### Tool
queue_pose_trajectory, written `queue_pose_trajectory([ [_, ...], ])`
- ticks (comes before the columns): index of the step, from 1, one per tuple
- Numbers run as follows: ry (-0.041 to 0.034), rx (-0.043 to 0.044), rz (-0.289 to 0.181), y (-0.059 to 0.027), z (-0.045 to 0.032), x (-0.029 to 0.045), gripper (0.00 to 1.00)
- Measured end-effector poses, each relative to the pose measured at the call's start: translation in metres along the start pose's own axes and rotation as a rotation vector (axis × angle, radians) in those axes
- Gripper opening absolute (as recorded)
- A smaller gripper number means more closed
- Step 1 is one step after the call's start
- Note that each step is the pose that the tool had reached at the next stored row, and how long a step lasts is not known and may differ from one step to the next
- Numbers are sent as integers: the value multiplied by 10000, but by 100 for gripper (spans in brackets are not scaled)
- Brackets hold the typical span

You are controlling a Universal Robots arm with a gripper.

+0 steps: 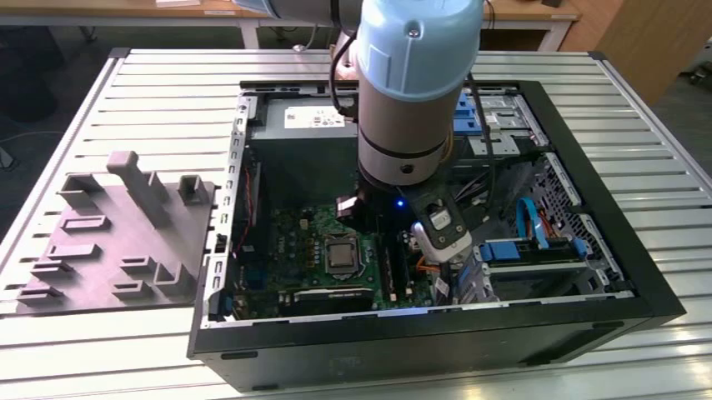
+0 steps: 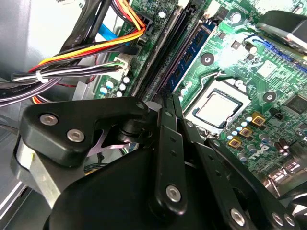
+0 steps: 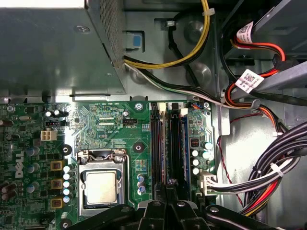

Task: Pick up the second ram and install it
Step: 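Insert the second ram into the second slot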

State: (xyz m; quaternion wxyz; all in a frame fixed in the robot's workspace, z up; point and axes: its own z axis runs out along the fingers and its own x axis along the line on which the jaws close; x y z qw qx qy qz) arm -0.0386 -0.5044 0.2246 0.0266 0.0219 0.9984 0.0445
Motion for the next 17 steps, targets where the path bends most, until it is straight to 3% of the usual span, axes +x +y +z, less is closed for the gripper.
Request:
queue_pose_trajectory([
  [17,0,-10,1,-1,11,1,11],
])
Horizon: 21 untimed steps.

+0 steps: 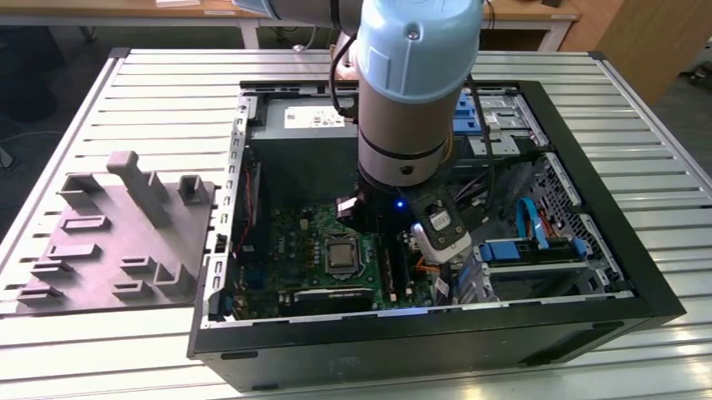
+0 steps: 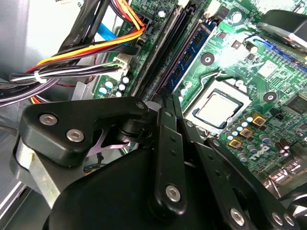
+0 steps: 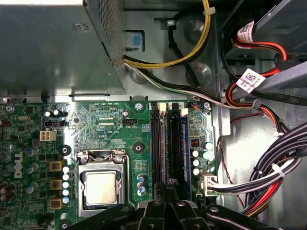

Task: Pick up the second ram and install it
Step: 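Insert the second ram into the second slot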

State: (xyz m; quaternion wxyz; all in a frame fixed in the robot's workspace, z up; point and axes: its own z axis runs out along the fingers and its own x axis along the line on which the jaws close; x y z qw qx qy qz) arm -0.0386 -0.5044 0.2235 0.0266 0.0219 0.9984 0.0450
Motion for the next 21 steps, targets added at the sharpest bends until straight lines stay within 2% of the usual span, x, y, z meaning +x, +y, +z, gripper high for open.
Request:
queue_pose_trajectory([
  [21,-6,-11,0,10,15,4,11],
])
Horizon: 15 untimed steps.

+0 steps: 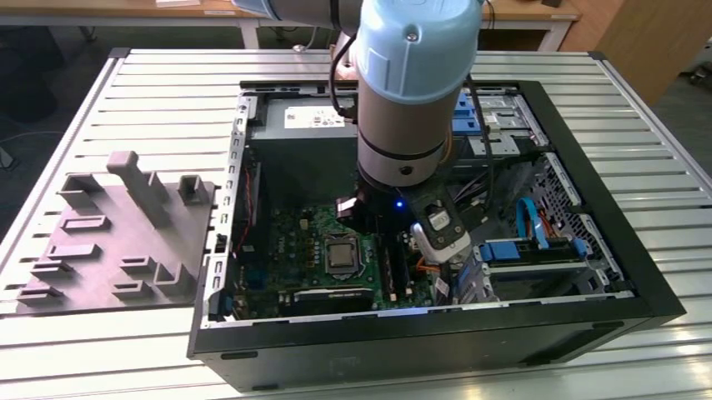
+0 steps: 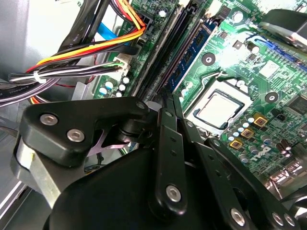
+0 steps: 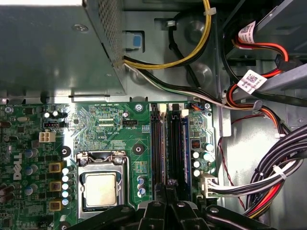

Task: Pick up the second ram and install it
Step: 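Insert the second ram into the second slot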

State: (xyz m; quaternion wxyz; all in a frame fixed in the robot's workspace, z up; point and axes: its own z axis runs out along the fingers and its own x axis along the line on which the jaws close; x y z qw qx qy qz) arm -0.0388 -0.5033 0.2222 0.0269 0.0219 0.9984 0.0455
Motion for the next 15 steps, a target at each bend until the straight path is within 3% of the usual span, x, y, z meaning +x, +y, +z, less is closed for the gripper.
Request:
queue_pose_trajectory([
  [5,-3,-15,2,-4,6,1,11],
  [9,-13,-98,4,-11,11,3,11],
  [15,-18,-102,3,-21,24,5,11],
])
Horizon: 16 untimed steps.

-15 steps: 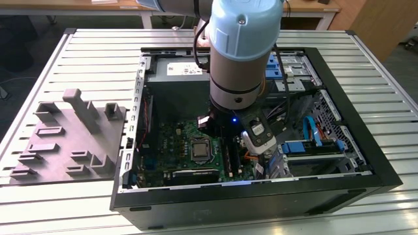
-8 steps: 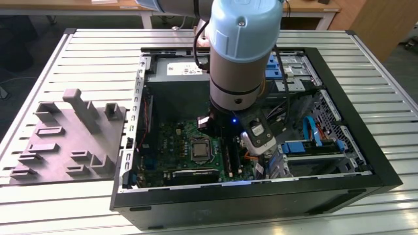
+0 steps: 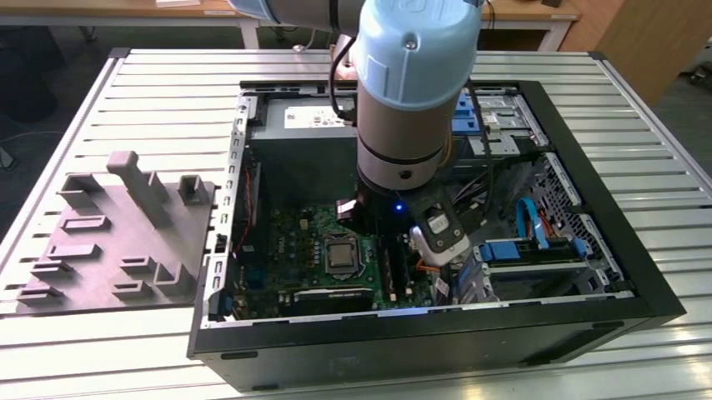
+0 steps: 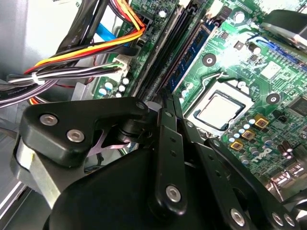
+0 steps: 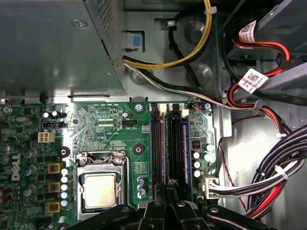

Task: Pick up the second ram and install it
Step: 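Insert the second ram into the second slot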

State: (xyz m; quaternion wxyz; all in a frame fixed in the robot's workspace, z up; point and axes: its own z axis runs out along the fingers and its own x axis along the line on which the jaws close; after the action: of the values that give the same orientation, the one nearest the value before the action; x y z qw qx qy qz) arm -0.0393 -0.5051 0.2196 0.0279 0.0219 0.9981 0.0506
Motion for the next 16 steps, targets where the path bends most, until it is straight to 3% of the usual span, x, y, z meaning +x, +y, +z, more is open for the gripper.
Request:
queue_pose_trajectory([
  [16,-1,3,0,-6,35,4,11],
])
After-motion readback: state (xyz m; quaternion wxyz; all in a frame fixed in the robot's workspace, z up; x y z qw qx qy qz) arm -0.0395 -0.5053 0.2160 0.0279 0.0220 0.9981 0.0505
